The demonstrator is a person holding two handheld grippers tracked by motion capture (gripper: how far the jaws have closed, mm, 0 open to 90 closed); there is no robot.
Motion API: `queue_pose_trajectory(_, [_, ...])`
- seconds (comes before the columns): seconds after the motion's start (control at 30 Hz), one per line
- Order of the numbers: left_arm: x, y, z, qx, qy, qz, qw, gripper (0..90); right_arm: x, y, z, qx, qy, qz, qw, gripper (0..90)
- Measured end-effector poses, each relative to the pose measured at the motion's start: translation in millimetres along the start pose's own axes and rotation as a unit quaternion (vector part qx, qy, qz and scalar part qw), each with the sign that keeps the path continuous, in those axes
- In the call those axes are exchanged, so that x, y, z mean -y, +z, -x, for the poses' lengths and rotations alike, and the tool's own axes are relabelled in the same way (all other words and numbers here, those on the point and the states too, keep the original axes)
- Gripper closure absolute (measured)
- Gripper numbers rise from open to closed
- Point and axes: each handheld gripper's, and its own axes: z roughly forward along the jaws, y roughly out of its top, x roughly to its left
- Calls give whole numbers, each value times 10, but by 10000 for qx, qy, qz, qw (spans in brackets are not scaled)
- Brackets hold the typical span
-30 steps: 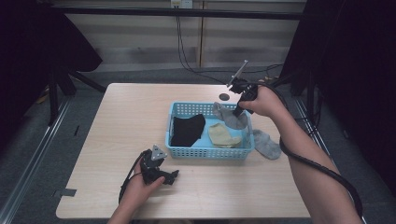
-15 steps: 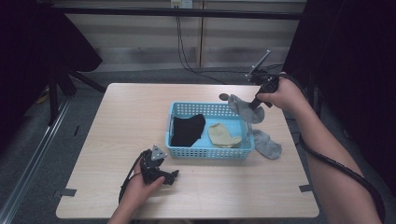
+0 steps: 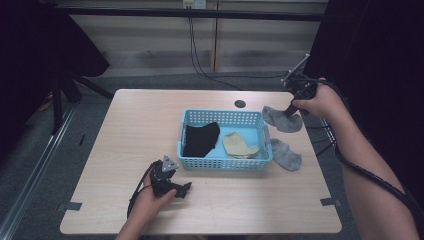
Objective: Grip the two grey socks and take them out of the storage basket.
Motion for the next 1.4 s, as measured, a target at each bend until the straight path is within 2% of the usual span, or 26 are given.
queue_pose_trajectory(0.07, [0,0,0,2,2,0,10000,0,56,25,56,14,112,-66,9999,866])
queue_pose_trajectory(0.3, [-1,-3,-2,18,3,-20,10000,0,178,81,178,27,236,-185,9995,895])
queue_pose_trajectory(0.4, [0,0,0,-2,-2,2,10000,0,263,173,223,56,284,-165,9994,819])
queue_pose_trajectory(0.47, [0,0,0,2,-1,1,10000,0,281,200,226,59,307,-137,9994,812])
queue_pose_trajectory(0.5, [-1,-3,-2,18,4,-21,10000,0,312,252,223,-18,311,-187,9993,772])
queue_pose_trajectory(0.53, [-2,-4,-2,18,4,-22,10000,0,312,252,223,-18,311,-187,9993,772])
queue_pose_trajectory(0.57, [0,0,0,0,-1,0,10000,0,333,290,214,-41,352,-199,9992,706])
queue_pose_trajectory(0.6, [0,0,0,0,-1,0,10000,0,333,290,214,-41,352,-199,9992,706])
queue_pose_trajectory(0.63, [0,0,0,0,0,1,10000,0,348,312,193,-79,349,-171,9992,619])
queue_pose_trajectory(0.67, [0,0,0,0,0,1,10000,0,348,312,193,-79,349,-171,9992,619])
queue_pose_trajectory(0.73, [-1,-2,-1,4,2,-14,10000,0,374,322,144,-129,278,-63,9995,496])
queue_pose_trajectory(0.77, [-1,-2,-1,4,2,-14,10000,0,374,322,144,-129,278,-63,9995,496])
queue_pose_trajectory(0.8, [0,0,0,1,-2,1,10000,0,386,324,119,-144,278,-60,9995,454])
queue_pose_trajectory(0.83, [0,-3,0,6,-1,-12,10000,0,419,341,68,-145,153,-78,9997,382])
queue_pose_trajectory(0.87, [0,-3,0,6,-1,-12,10000,0,419,341,68,-145,153,-78,9997,382])
queue_pose_trajectory(0.9, [3,-4,3,7,-12,10,10000,0,460,364,26,-171,109,19,9998,315])
queue_pose_trajectory(1.03, [8,-8,8,8,-20,10,10000,0,528,397,-28,-176,136,-10,9998,268])
queue_pose_trajectory(1.23, [10,-7,8,5,-18,21,10000,0,636,430,-171,-307,-35,91,9995,233])
queue_pose_trajectory(1.3, [11,-6,13,8,-48,24,10000,0,695,475,-261,-388,-108,57,9992,222])
queue_pose_trajectory(1.4, [10,-7,9,-1,-22,21,10000,0,737,509,-334,-353,-219,1,9991,217])
